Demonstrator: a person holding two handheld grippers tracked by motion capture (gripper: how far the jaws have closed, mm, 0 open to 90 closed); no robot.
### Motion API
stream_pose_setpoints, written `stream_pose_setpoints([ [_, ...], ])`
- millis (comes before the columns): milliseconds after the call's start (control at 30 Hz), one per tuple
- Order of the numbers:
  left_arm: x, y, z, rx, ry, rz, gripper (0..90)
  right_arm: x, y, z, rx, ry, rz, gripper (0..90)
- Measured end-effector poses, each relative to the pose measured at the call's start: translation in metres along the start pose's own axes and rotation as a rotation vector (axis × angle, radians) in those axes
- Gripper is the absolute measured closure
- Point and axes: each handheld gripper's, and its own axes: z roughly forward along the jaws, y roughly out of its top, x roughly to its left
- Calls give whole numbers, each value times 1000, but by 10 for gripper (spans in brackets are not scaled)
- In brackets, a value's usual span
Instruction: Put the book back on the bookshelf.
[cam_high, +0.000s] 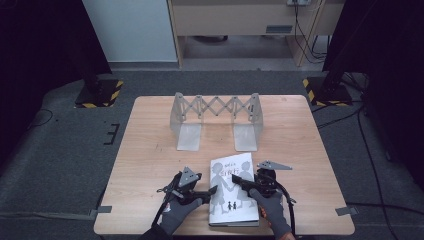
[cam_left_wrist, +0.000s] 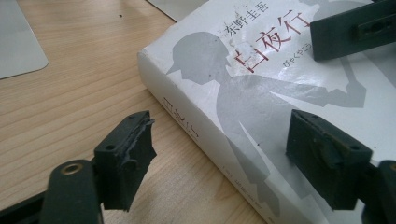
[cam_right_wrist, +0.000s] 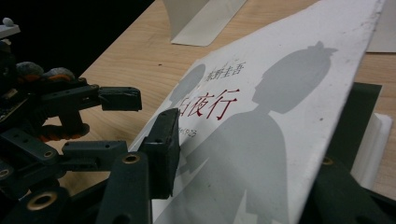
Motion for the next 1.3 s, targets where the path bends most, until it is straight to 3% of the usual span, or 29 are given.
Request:
stream_pose_setpoints([
  [67, 0, 1, 0, -5, -3, -3, 256, -1, 0, -1, 1, 6, 25, 568],
  [233, 2, 3, 0, -14, -7, -23, 285, 1, 1, -2, -10, 3, 18, 597],
  [333, 3, 4, -1, -32, -37, -56, 285, 1, 1, -3, -20, 13, 27, 622],
  [600, 2, 5, -1, -47, -81, -69, 267, 9, 5, -8, -57, 48, -12, 681],
  [800, 3, 6, -3, -67, -118, -95, 212, 17, 8, -14, -96, 76, -41, 723],
  [867, 4, 5, -2, -65, -132, -104, 148, 19, 10, -18, -111, 85, -53, 739],
  [1000, 1, 3, 2, -71, -202, -138, 43, 21, 11, -24, -138, 118, -71, 760],
  [1167, 0, 4, 2, -85, -211, -127, 0, 24, 13, -30, -164, 146, -98, 776],
  [1300, -2, 4, 3, -93, -226, -147, 0, 23, 12, -34, -180, 166, -105, 782],
])
